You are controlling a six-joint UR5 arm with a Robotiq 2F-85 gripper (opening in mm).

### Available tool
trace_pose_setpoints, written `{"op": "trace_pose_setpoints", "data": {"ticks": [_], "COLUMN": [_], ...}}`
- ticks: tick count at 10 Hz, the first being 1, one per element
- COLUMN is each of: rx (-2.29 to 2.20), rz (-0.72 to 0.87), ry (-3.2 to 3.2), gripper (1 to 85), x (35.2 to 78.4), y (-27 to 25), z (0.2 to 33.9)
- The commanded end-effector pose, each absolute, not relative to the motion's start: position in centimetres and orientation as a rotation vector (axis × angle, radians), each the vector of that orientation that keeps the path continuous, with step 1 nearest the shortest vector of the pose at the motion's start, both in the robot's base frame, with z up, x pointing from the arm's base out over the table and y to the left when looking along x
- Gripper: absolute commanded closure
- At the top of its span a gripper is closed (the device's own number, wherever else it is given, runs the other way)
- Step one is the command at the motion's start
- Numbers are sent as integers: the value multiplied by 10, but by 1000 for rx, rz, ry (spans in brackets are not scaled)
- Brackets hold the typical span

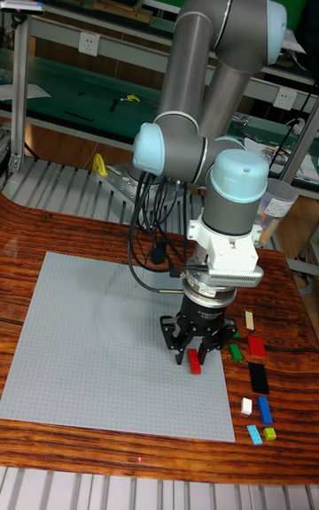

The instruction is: Build with small Lego blocks

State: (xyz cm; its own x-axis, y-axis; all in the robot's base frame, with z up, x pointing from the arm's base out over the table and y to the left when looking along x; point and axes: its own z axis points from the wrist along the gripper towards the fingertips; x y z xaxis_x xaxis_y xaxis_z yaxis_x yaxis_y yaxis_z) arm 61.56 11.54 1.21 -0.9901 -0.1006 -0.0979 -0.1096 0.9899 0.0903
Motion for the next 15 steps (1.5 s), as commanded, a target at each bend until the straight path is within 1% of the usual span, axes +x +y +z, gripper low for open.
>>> {"op": "trace_pose_setpoints", "data": {"ticks": [1, 3, 4, 5, 6, 7, 11, 15], "rx": [-154, -154, -145, -127, -107, -100, -83, -65], "rz": [153, 151, 147, 141, 128, 131, 151, 133], "ry": [3039, 3041, 3042, 3047, 3055, 3057, 3058, 3063], "gripper": [453, 457, 513, 580, 777, 847, 847, 847], "x": [616, 616, 616, 616, 615, 615, 616, 616], "y": [113, 112, 112, 111, 109, 110, 114, 113], "z": [14, 15, 14, 13, 13, 14, 15, 11]}}
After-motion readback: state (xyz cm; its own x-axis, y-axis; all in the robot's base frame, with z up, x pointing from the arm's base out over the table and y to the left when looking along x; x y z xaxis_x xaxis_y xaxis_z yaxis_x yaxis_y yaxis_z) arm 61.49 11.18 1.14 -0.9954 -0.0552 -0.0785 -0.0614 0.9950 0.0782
